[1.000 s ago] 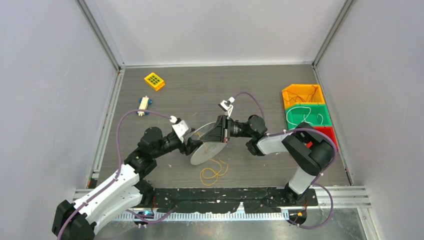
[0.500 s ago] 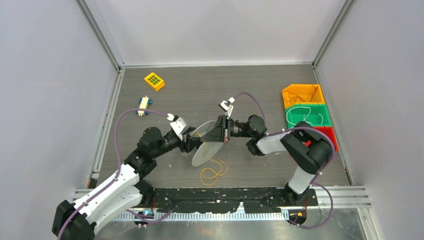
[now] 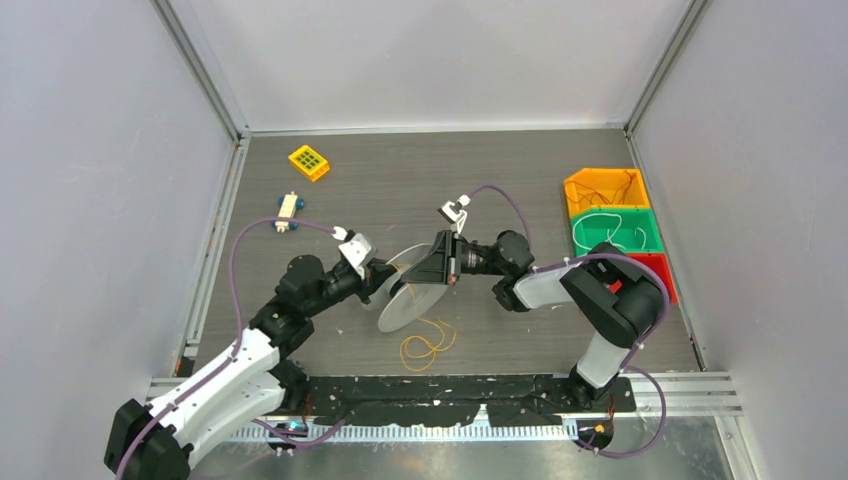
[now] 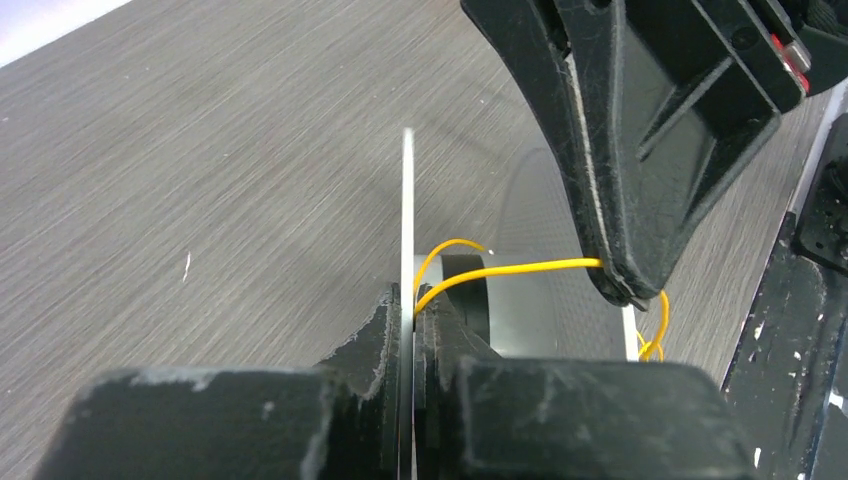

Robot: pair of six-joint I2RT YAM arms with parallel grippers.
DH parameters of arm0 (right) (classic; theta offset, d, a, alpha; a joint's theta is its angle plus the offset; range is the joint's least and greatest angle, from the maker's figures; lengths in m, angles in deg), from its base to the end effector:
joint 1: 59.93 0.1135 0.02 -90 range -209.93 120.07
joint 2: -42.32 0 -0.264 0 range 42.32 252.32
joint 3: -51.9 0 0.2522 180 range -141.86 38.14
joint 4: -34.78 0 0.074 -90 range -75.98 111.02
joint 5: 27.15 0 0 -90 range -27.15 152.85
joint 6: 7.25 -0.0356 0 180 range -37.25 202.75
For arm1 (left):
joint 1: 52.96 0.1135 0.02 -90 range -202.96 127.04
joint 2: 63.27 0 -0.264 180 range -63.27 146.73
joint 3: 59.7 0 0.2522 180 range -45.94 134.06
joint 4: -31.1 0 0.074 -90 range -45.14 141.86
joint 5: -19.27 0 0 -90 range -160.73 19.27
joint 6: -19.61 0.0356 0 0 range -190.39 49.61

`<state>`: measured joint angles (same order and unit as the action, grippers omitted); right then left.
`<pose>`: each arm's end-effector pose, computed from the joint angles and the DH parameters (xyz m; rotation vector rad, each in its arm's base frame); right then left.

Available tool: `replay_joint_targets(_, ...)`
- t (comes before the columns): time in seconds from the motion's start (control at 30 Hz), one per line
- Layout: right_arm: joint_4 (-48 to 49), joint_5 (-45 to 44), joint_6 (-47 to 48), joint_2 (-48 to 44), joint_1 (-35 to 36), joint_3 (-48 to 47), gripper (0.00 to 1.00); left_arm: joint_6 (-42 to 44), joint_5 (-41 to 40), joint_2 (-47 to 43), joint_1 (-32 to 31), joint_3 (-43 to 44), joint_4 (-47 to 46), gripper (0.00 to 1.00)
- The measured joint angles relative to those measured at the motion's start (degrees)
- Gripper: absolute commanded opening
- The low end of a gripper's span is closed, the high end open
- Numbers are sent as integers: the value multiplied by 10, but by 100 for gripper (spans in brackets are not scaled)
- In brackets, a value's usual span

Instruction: Wrap the cables

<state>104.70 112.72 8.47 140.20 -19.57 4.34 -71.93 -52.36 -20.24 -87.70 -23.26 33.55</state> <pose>0.2175 0.2206 0.2134 -0.4961 1.6825 2.1153 0.1448 -0.1141 0.2478 0.7362 1.6187 -0.7388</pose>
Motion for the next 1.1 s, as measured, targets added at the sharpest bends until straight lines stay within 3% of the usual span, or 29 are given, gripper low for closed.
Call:
replay_joint_targets(0.17, 2, -5, -2, 0, -1, 0, 20, 0, -4, 0, 0, 1, 4, 0)
replay_joint_targets(0.4, -19, -21, 17, -39, -17, 22, 46, -19, -34, 5, 1, 28, 52, 0)
replay_joint_targets(0.47, -63, -33, 46, -79, -29, 31, 54, -32, -55, 5, 1, 43, 80, 0)
replay_joint_targets(0.57, -205, -75, 140, -185, -39, 34, 62, -53, -107, 5, 1, 74, 141, 0)
replay_joint_targets(0.7, -396, -161, 300, -341, -23, 30, 84, -66, -184, 0, 1, 121, 227, 0)
replay_joint_targets(0.83, -476, -213, 396, -397, 0, 34, 83, -84, -234, -23, 2, 167, 285, 0)
replay_joint_targets(1.1, -507, -312, 480, -353, 120, 84, 80, -127, -274, -68, 2, 216, 315, 0)
